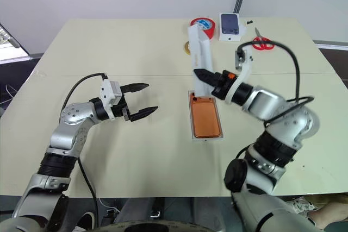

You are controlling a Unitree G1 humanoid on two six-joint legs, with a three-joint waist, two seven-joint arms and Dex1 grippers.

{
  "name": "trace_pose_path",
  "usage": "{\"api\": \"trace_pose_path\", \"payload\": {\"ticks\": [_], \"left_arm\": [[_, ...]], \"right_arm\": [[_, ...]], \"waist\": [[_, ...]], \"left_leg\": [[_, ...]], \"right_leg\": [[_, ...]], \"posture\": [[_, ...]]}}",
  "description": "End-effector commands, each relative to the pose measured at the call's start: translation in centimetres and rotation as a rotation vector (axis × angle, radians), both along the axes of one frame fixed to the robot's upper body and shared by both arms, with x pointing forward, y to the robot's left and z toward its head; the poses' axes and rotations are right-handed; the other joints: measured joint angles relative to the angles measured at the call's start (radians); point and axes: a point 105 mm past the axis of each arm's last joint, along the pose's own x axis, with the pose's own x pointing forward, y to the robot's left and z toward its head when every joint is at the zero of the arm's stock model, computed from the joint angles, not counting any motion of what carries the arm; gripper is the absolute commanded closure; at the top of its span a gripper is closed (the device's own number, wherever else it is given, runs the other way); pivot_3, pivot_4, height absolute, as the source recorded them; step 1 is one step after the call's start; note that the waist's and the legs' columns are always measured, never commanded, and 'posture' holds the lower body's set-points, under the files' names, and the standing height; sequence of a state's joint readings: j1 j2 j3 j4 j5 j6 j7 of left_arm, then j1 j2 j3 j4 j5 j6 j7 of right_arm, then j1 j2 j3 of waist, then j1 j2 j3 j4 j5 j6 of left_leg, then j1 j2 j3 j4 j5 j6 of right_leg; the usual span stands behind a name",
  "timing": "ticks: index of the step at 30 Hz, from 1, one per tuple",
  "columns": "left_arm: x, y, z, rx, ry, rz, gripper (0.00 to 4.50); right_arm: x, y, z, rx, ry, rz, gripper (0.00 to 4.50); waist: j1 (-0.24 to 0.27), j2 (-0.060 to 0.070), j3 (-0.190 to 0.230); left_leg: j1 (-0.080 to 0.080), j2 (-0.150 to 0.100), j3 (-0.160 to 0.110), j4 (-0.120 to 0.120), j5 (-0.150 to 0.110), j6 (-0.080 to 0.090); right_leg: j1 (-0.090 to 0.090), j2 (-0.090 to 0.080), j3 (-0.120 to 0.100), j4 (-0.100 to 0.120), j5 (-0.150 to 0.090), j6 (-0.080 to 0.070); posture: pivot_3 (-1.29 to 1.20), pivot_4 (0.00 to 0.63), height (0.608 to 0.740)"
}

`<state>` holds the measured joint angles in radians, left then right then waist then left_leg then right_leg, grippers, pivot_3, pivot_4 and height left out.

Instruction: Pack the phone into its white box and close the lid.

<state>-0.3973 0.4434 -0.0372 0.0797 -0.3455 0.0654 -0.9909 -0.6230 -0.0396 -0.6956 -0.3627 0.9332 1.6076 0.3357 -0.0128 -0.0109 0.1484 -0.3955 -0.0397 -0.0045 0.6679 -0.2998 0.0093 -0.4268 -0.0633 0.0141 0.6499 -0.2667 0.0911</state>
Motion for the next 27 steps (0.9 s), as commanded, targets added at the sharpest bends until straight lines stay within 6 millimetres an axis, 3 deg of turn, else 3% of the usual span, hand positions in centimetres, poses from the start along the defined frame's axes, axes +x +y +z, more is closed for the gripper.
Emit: {"api": "trace_pose_path", "payload": {"ticks": [1,4,10,12,15,20,27], "left_arm": [[-0.1,0.1,2.4,-0.054,-0.043,0.001,0.0],[-0.5,-0.1,2.9,-0.068,-0.034,-0.015,0.0],[-1.9,-0.4,3.5,-0.091,-0.017,-0.068,0.0],[-2.4,-0.4,3.0,-0.085,0.009,-0.082,0.54],[-3.4,-0.6,2.0,-0.071,0.044,-0.111,1.7],[-4.3,-1.5,-0.2,-0.039,0.084,-0.116,4.26],[-3.8,-4.2,-2.5,-0.051,0.117,-0.114,4.39]], "right_arm": [[-3.1,1.8,0.5,0.057,-0.058,0.137,4.46],[-4.5,2.6,-0.3,0.075,-0.017,0.196,4.46],[-6.6,3.0,-2.8,0.153,0.235,0.264,4.46],[-6.7,3.0,-3.4,0.139,0.269,0.272,4.5],[-5.9,2.9,-3.9,0.141,0.311,0.244,4.5],[-4.9,2.8,-4.7,0.147,0.366,0.203,4.5],[-4.0,2.1,-5.6,0.072,0.4,0.151,4.5]], "waist": [[-0.001,0.0,0.0],[-0.005,0.0,0.0],[-0.008,0.0,0.0],[-0.013,0.0,0.0],[-0.015,0.0,0.0],[-0.004,0.0,0.0],[0.001,0.0,0.0]], "left_leg": [[0.0,0.0,0.0,0.0,0.0,0.0],[0.0,0.0,0.0,0.0,0.0,0.0],[0.001,0.0,0.001,0.0,0.0,0.0],[0.002,0.0,0.001,0.0,0.0,0.0],[0.002,0.001,0.001,0.0,0.0,0.001],[0.002,0.001,0.001,0.0,0.0,0.001],[0.002,0.001,0.001,0.001,-0.001,0.002]], "right_leg": [[0.0,0.0,0.0,0.0,0.0,0.0],[0.0,0.0,0.0,0.0,0.0,0.0],[0.0,0.0,0.0,0.0,0.0,0.0],[0.002,0.0,0.0,-0.001,0.0,0.0],[0.002,0.001,0.0,-0.001,0.0,0.0],[0.003,0.001,0.0,-0.002,0.0,0.0],[0.004,0.0,0.0,-0.003,0.0,0.0]], "posture": [[0.0,0.15,0.74],[0.0,0.15,0.74],[0.0,0.15,0.74],[0.0,0.15,0.74],[0.0,0.15,0.74],[0.0,0.15,0.74],[0.0,0.15,0.74]]}}
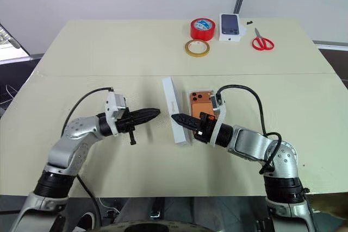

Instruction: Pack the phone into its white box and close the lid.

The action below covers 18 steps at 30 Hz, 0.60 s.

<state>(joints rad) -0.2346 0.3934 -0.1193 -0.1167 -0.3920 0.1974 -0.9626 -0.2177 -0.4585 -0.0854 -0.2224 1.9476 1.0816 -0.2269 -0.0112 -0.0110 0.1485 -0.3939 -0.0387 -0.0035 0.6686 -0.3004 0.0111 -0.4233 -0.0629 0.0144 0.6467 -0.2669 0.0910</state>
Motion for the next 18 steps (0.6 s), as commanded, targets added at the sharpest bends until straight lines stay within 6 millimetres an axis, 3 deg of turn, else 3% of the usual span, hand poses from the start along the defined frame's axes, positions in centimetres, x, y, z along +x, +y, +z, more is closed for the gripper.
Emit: {"api": "trace_pose_path", "payload": {"ticks": [1,7,10,13,18], "left_arm": [[0.3,-1.5,-0.1,0.001,-0.035,-0.021,4.39],[1.7,-4.3,-0.8,-0.021,-0.034,-0.04,4.39],[2.2,-5.5,-0.8,-0.031,-0.036,-0.06,4.5],[2.6,-6.5,-0.8,-0.042,-0.036,-0.076,4.5],[3.0,-8.7,-1.1,-0.053,-0.027,-0.113,4.5]], "right_arm": [[0.5,-0.5,0.7,-0.021,-0.03,-0.018,4.5],[2.2,-2.6,-0.1,-0.041,-0.001,-0.151,4.5],[2.4,-3.5,0.2,-0.048,-0.026,-0.207,3.6],[2.5,-5.3,0.9,-0.085,-0.081,-0.281,2.15],[1.4,-9.4,2.1,-0.279,-0.27,-0.307,2.15]], "waist": [[0.0,0.0,0.0],[0.0,0.0,0.0],[0.003,0.0,0.0],[0.005,-0.001,0.0],[0.009,0.0,0.0]], "left_leg": [[0.0,0.0,0.0,0.0,0.0,0.0],[0.0,0.0,0.0,0.0,0.0,0.0],[0.0,0.0,0.0,0.0,0.0,0.0],[0.0,0.0,0.0,0.001,0.0,0.0],[-0.001,0.0,0.0,0.001,0.0,0.001]], "right_leg": [[0.0,0.0,0.0,0.0,0.0,0.0],[0.0,0.0,0.0,0.0,0.0,0.0],[0.001,0.0,0.0,0.0,0.0,0.0],[0.001,0.0,0.0,0.0,0.0,0.0],[0.001,0.001,0.0,-0.001,0.0,0.0]], "posture": [[0.0,0.15,0.74],[0.0,0.15,0.74],[0.0,0.15,0.74],[0.0,0.15,0.74],[0.0,0.15,0.74]]}}
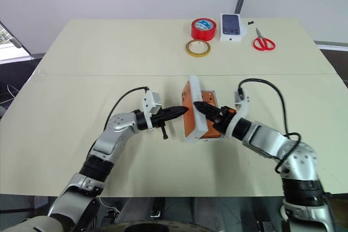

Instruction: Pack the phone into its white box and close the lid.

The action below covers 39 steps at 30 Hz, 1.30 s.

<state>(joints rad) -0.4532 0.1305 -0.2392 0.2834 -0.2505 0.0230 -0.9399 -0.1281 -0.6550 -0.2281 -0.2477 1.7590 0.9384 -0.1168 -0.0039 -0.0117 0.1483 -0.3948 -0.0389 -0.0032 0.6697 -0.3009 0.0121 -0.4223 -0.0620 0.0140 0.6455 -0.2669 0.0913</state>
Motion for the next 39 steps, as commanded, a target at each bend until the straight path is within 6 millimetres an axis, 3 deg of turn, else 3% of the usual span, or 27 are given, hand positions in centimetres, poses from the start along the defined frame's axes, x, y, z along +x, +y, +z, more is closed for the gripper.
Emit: {"api": "trace_pose_path", "payload": {"ticks": [1,4,6,7,10,13,17,22,28,34,39], "left_arm": [[0.1,-1.7,0.6,-0.007,-0.042,-0.041,4.5],[0.1,-2.9,0.7,-0.022,-0.039,-0.066,4.5],[0.2,-3.0,0.8,-0.028,-0.04,-0.066,4.5],[0.2,-3.0,0.9,-0.027,-0.043,-0.064,4.5],[0.4,-1.7,1.5,-0.026,-0.064,-0.049,4.5],[0.6,0.0,2.0,-0.013,-0.067,-0.018,4.5],[0.6,1.9,1.3,0.07,-0.069,0.025,4.5],[0.9,2.9,-1.0,0.164,0.029,0.057,4.5],[0.5,1.4,-1.9,0.198,0.053,0.016,4.5],[0.9,-0.8,-0.9,0.151,0.029,-0.006,4.5],[1.0,-1.1,0.2,0.128,-0.001,-0.016,4.5]], "right_arm": [[-0.9,-2.3,2.0,-0.148,-0.159,0.018,2.15],[1.1,-6.5,2.9,-0.245,-0.237,-0.156,2.15],[1.8,-7.3,3.7,-0.291,-0.319,-0.211,2.15],[1.7,-6.7,3.8,-0.305,-0.344,-0.187,2.15],[1.1,-3.4,0.8,-0.561,-0.42,-0.046,2.95],[2.2,-3.5,0.4,-0.682,-0.503,-0.105,4.41],[3.4,-4.4,-1.1,-0.875,-0.541,-0.11,4.47],[4.3,-3.5,-1.3,-0.904,-0.593,-0.116,4.47],[4.0,-2.1,-2.0,-0.916,-0.61,-0.037,4.47],[3.7,-2.0,-2.0,-0.927,-0.616,-0.008,4.47],[3.5,-2.6,-2.2,-0.952,-0.605,-0.021,4.47]], "waist": [[0.006,0.0,0.0],[0.002,-0.001,0.001],[0.001,-0.001,0.001],[0.002,-0.001,0.001],[0.0,-0.001,0.001],[-0.007,0.0,0.001],[-0.005,0.0,0.001],[-0.003,0.0,0.001],[-0.002,0.0,0.001],[-0.002,0.0,0.001],[-0.002,0.0,0.001]], "left_leg": [[0.0,0.0,0.0,0.0,0.0,0.0],[0.0,0.0,0.001,0.0,0.0,0.0],[0.001,0.0,0.001,0.0,0.0,0.0],[0.001,0.0,0.001,0.0,0.0,0.0],[0.002,0.001,0.001,0.0,0.0,0.0],[0.002,0.001,0.0,0.0,0.0,0.0],[0.001,0.001,0.001,0.001,0.0,0.0],[0.002,0.001,0.0,0.001,0.0,0.0],[0.002,0.001,0.0,0.001,0.0,0.0],[0.002,0.0,0.0,0.001,0.0,0.0],[0.002,0.0,0.0,0.001,0.0,0.0]], "right_leg": [[0.0,0.0,0.0,0.0,0.0,0.0],[0.0,0.001,0.0,0.0,0.0,0.0],[0.001,0.001,0.001,0.0,0.0,0.0],[0.001,0.001,0.001,0.0,0.0,0.0],[0.0,0.002,0.0,0.001,0.0,0.0],[0.0,0.002,0.001,0.001,0.0,0.0],[0.0,0.002,0.001,0.002,0.0,0.0],[0.0,0.001,0.0,0.002,0.0,0.0],[0.0,0.001,0.0,0.002,0.0,0.0],[0.0,0.001,0.0,0.002,0.0,0.0],[0.0,0.001,0.0,0.002,0.0,0.0]], "posture": [[0.0,0.15,0.74],[0.0,0.15,0.74],[0.0,0.15,0.74],[0.0,0.15,0.74],[0.0,0.15,0.74],[0.0,0.15,0.74],[0.0,0.15,0.74],[0.0,0.15,0.74],[0.0,0.15,0.74],[0.0,0.15,0.74],[0.0,0.15,0.74]]}}
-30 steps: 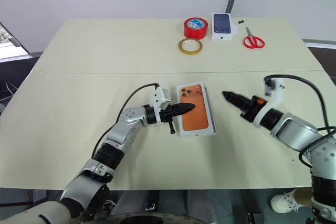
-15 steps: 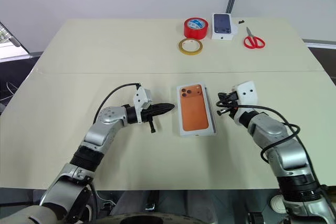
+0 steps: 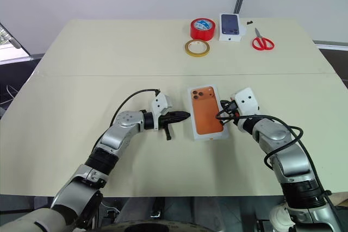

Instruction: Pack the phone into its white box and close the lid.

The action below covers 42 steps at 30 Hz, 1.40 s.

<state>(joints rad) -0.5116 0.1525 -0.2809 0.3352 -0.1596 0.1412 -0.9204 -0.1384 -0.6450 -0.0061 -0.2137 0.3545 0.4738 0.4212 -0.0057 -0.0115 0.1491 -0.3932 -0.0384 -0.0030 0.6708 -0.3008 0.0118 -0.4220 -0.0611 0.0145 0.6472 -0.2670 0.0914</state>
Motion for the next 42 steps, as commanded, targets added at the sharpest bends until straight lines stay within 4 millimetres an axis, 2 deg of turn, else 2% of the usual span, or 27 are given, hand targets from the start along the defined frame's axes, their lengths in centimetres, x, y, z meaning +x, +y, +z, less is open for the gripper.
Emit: {"api": "trace_pose_path", "payload": {"ticks": [1,4,11,14,16,20,22,24,25,28,31,33,35,36,38,41,42], "left_arm": [[0.1,-0.9,2.5,-0.055,-0.076,-0.027,4.5],[0.0,-1.0,2.6,-0.054,-0.079,-0.031,4.5],[-0.1,-0.7,1.4,-0.006,-0.067,-0.03,4.5],[0.2,-0.3,1.7,-0.019,-0.082,-0.002,4.5],[0.9,0.3,3.0,-0.067,-0.092,0.032,4.5],[2.9,0.9,7.2,-0.203,-0.117,0.098,4.5],[3.4,0.2,8.4,-0.227,-0.141,0.092,4.5],[3.6,-0.7,8.6,-0.222,-0.15,0.078,4.5],[3.7,-1.2,8.4,-0.208,-0.153,0.071,4.5],[4.1,-3.0,5.7,-0.09,-0.126,0.061,4.5],[3.9,-3.0,0.3,0.149,-0.061,0.042,4.5],[3.6,-2.8,-0.9,0.203,-0.073,0.02,4.5],[3.2,-2.3,-0.9,0.168,-0.034,-0.001,4.5],[3.2,-2.1,-0.3,0.112,0.018,-0.003,4.26],[3.3,-1.8,1.1,0.04,0.002,0.0,3.62],[3.6,-0.3,3.8,-0.05,-0.047,0.039,2.23],[3.5,0.0,4.2,-0.06,-0.056,0.041,1.65]], "right_arm": [[-0.2,0.4,1.1,0.003,-0.042,0.019,4.47],[-0.3,0.2,0.8,-0.011,-0.035,0.009,4.47],[-0.3,0.5,0.3,-0.043,-0.026,0.025,4.47],[-0.1,0.3,0.5,-0.079,-0.047,0.03,4.47],[0.1,-0.5,1.2,-0.059,-0.066,0.005,4.47],[0.6,-1.9,4.2,0.035,-0.156,-0.012,4.47],[0.5,-1.4,5.0,0.095,-0.171,0.038,4.47],[0.0,-0.3,5.3,0.123,-0.172,0.11,4.47],[-0.3,0.2,5.1,0.114,-0.164,0.148,4.47],[-1.5,2.1,3.0,0.09,-0.067,0.252,4.47],[-2.2,2.1,-0.6,-0.101,0.026,0.273,4.47],[-2.4,2.0,-1.6,-0.173,0.048,0.277,4.47],[-2.4,2.1,-1.5,-0.116,0.061,0.262,4.47],[-2.4,2.1,-1.1,-0.045,0.072,0.257,4.24],[-2.4,2.3,0.0,0.048,0.067,0.266,3.6],[-1.8,1.8,1.7,0.072,0.003,0.248,2.18],[-1.7,1.7,2.0,0.083,-0.004,0.243,1.57]], "waist": [[0.0,0.0,0.0],[0.0,0.0,0.0],[0.0,0.0,0.0],[-0.002,0.0,0.0],[-0.002,0.0,0.0],[-0.001,0.0,0.0],[-0.001,0.0,0.0],[0.0,0.0,0.0],[0.002,0.0,0.0],[0.009,0.0,0.0],[0.011,0.0,0.0],[0.011,-0.002,-0.001],[0.011,-0.001,-0.002],[0.01,-0.001,-0.002],[0.01,-0.001,-0.002],[0.009,-0.001,-0.002],[0.01,-0.001,-0.002]], "left_leg": [[0.0,0.0,0.0,0.0,0.0,0.0],[0.0,0.0,0.0,0.0,0.0,0.0],[0.0,0.0,0.0,0.0,0.0,0.0],[0.0,0.0,0.0,0.0,0.0,0.0],[0.0,0.0,0.0,0.0,0.0,0.0],[0.0,0.0,0.0,0.0,0.0,0.0],[0.0,0.0,0.0,0.001,0.0,0.0],[0.0,-0.001,0.0,0.001,0.0,0.0],[0.0,-0.001,0.0,0.001,0.0,0.0],[0.001,-0.001,0.0,0.001,0.0,0.0],[0.001,-0.001,0.0,0.001,0.0,0.0],[0.001,-0.001,0.0,0.003,0.0,0.0],[0.004,-0.001,0.0,0.005,-0.001,0.001],[0.006,-0.001,0.0,0.005,-0.001,0.002],[0.007,0.0,-0.001,0.005,-0.002,0.002],[0.004,0.0,-0.002,0.007,-0.002,0.002],[0.002,0.0,-0.002,0.007,-0.002,0.002]], "right_leg": [[0.0,0.0,0.0,0.0,0.0,0.0],[0.0,0.0,0.0,0.0,0.0,0.0],[0.0,0.0,0.0,0.0,0.0,0.0],[0.0,0.0,0.0,0.0,0.0,0.0],[0.0,0.0,0.0,0.0,0.0,0.0],[0.0,0.0,0.0,0.0,0.0,0.0],[0.0,0.0,0.0,0.001,0.0,0.0],[0.0,0.0,0.0,0.001,0.0,0.0],[0.001,0.0,0.0,0.0,0.0,0.0],[0.001,0.0,0.0,0.0,0.0,0.0],[0.001,0.001,0.0,0.001,0.0,0.0],[0.001,0.001,0.0,0.001,0.0,0.0],[0.006,0.001,-0.001,0.0,0.0,0.0],[0.009,0.001,-0.001,-0.001,0.0,0.0],[0.011,0.001,-0.001,-0.001,0.0,0.0],[0.008,0.001,-0.001,0.0,0.0,0.0],[0.006,0.001,-0.001,0.0,0.0,0.0]], "posture": [[0.0,0.15,0.74],[0.0,0.15,0.74],[0.0,0.15,0.74],[0.0,0.15,0.74],[0.0,0.15,0.74],[0.0,0.15,0.74],[0.0,0.15,0.74],[0.0,0.15,0.74],[0.0,0.15,0.74],[0.0,0.15,0.74],[0.0,0.15,0.74],[0.0,0.15,0.74],[0.0,0.15,0.74],[0.0,0.15,0.74],[0.0,0.15,0.74],[0.0,0.15,0.74],[0.0,0.15,0.74]]}}
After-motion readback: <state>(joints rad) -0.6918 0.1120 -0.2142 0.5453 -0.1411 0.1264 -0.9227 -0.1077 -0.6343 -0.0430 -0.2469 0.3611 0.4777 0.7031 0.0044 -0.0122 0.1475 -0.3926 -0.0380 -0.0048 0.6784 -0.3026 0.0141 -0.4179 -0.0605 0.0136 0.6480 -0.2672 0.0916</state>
